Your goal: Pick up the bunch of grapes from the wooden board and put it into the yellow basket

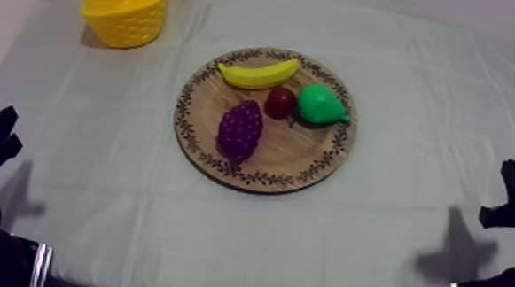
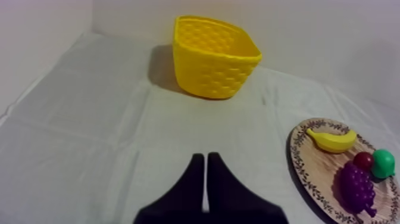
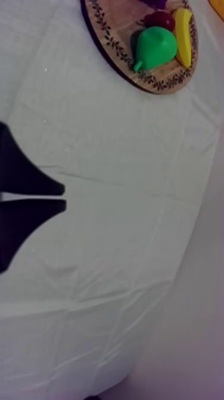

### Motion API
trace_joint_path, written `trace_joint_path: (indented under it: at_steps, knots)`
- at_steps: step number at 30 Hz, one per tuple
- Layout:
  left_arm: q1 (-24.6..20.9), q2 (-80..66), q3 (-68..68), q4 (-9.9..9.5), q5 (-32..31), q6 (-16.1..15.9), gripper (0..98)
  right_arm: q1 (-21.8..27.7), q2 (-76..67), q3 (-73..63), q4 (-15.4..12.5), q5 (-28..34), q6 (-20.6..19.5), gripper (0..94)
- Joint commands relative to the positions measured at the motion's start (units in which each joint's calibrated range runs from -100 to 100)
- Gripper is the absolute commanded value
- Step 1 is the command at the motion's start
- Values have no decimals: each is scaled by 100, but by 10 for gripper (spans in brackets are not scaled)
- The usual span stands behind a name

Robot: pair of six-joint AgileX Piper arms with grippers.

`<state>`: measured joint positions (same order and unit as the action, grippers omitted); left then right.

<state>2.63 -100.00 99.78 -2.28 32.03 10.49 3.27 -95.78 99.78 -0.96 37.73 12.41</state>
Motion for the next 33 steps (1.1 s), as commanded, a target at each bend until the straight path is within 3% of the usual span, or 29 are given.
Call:
trace_joint_path:
  at_steps: [1,25,33]
  knots:
    - [132,0,-78,35,338,-675,0,3,2,-1,0,1,1,3]
    - [143,8,-133,17,507,-678,0,3,2,-1,0,1,1,3]
    - [260,780,-1043,21,588,-691,0,3,2,-1,0,1,1,3]
